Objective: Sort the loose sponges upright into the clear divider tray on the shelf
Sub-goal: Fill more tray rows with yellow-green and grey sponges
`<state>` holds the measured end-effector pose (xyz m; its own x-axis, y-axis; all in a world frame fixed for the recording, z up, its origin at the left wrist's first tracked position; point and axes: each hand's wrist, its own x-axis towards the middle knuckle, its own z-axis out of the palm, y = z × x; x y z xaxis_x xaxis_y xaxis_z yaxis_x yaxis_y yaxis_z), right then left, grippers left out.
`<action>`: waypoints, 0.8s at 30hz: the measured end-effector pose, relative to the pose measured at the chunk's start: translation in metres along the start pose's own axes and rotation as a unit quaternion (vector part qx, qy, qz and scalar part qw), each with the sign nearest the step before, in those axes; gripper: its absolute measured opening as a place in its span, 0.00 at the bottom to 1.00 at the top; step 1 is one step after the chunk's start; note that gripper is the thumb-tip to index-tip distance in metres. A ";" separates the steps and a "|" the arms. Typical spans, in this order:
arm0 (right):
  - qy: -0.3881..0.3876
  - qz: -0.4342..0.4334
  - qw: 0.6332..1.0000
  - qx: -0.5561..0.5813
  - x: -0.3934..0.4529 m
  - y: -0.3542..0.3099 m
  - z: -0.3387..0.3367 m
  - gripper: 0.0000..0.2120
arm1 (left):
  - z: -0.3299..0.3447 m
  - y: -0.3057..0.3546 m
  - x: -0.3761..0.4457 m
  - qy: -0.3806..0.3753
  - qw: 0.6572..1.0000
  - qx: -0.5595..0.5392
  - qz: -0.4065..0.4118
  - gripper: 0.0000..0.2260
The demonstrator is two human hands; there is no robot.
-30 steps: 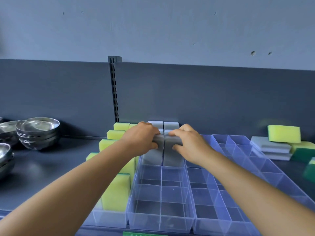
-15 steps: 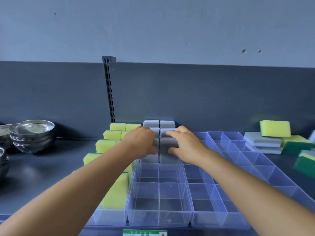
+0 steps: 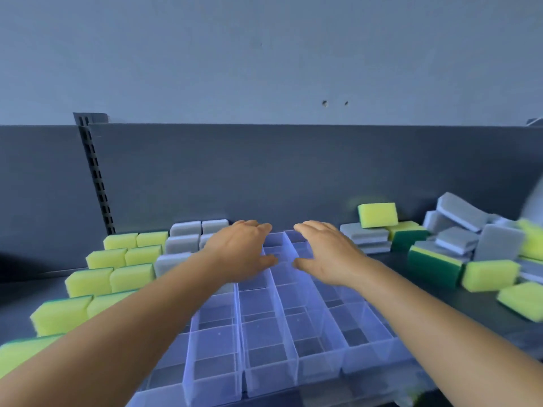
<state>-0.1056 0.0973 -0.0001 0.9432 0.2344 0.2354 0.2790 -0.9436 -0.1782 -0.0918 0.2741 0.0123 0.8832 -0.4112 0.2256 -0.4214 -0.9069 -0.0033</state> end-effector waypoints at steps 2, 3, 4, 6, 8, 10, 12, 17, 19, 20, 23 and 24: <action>0.004 0.012 1.000 -0.007 -0.006 0.023 -0.007 0.32 | 0.001 0.020 0.013 0.000 1.000 -0.006 0.006 0.24; 0.007 0.018 1.000 -0.011 -0.008 0.035 -0.011 0.32 | 0.002 0.031 0.020 0.001 1.000 -0.009 0.010 0.24; 0.008 0.024 1.000 -0.014 -0.010 0.048 -0.014 0.32 | 0.003 0.042 0.027 0.002 1.000 -0.012 0.013 0.24; 0.008 0.034 0.999 -0.019 -0.015 0.075 -0.022 0.34 | 0.007 0.066 0.043 -0.001 1.000 -0.016 0.017 0.24; 0.006 0.039 0.999 -0.021 -0.018 0.104 -0.029 0.34 | 0.010 0.091 0.059 -0.003 0.999 -0.024 0.021 0.24; 0.005 0.044 0.999 -0.023 -0.022 0.134 -0.037 0.34 | 0.014 0.117 0.077 -0.005 0.999 -0.032 0.026 0.26; 0.003 0.047 0.999 -0.025 -0.025 0.165 -0.044 0.33 | 0.019 0.142 0.096 -0.007 0.999 -0.034 0.027 0.27; -0.005 0.065 0.998 -0.020 -0.029 0.240 -0.053 0.33 | 0.038 0.194 0.143 -0.012 0.999 -0.028 0.024 0.29; -0.015 0.072 0.997 -0.014 -0.030 0.264 -0.054 0.33 | 0.045 0.208 0.160 -0.011 0.999 -0.021 0.023 0.29; -0.021 0.076 0.997 -0.010 -0.030 0.274 -0.054 0.33 | 0.048 0.214 0.167 -0.010 1.000 -0.019 0.022 0.29; -0.033 0.082 0.996 -0.011 -0.028 0.293 -0.050 0.31 | 0.056 0.223 0.186 -0.013 1.000 -0.015 0.013 0.29; -0.035 0.082 0.996 -0.013 -0.027 0.298 -0.049 0.31 | 0.058 0.225 0.192 -0.015 1.000 -0.010 0.011 0.29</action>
<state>-0.0564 -0.2015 -0.0131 0.9862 0.0924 0.1374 0.1171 -0.9760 -0.1837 -0.0048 -0.0143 -0.0017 0.8796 -0.4335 0.1958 -0.4440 -0.8959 0.0115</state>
